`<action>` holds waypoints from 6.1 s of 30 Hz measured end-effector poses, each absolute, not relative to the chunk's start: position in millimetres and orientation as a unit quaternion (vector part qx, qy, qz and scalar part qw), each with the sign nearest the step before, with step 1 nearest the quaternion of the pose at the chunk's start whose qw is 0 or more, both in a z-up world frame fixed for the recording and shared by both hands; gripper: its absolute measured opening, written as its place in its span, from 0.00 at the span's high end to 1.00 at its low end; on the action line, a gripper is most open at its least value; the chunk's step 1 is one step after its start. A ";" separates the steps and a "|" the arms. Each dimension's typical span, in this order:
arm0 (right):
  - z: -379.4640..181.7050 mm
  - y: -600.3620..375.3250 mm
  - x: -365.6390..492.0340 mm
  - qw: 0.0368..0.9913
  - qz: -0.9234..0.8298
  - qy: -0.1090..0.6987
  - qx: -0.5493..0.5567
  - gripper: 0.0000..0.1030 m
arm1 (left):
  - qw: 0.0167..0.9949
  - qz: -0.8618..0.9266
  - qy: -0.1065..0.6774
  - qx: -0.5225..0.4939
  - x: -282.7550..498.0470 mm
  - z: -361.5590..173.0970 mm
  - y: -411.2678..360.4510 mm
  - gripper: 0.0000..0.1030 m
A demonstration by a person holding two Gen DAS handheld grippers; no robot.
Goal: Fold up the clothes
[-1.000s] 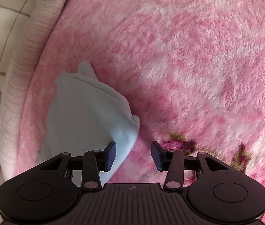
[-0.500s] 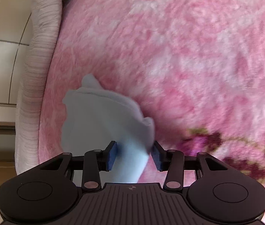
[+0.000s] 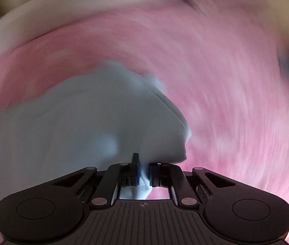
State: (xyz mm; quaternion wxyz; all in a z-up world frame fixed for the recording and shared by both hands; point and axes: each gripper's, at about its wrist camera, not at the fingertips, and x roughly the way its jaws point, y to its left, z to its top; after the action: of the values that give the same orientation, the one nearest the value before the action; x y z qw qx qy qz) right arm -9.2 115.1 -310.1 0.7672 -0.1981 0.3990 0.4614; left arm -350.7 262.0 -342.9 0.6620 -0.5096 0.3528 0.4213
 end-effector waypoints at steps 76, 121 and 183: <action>-316.6 354.0 -81.2 0.514 0.554 0.534 -0.379 0.61 | 0.709 0.325 0.264 -0.567 -340.2 -364.7 369.4 0.93; -314.0 327.9 -58.0 0.569 0.520 0.529 -0.356 0.61 | 0.730 0.333 0.257 -0.539 -347.6 -344.6 358.9 0.94; -303.3 197.0 -90.9 0.575 0.547 0.562 -0.232 0.70 | 0.681 0.395 0.260 -0.559 -420.6 -358.4 272.4 0.96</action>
State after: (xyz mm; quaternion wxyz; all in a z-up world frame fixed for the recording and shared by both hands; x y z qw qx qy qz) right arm -90.9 197.0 -303.3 0.5748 -0.2318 0.5623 0.5473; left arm -420.6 272.4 -358.4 0.6813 -0.5587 0.2603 0.3948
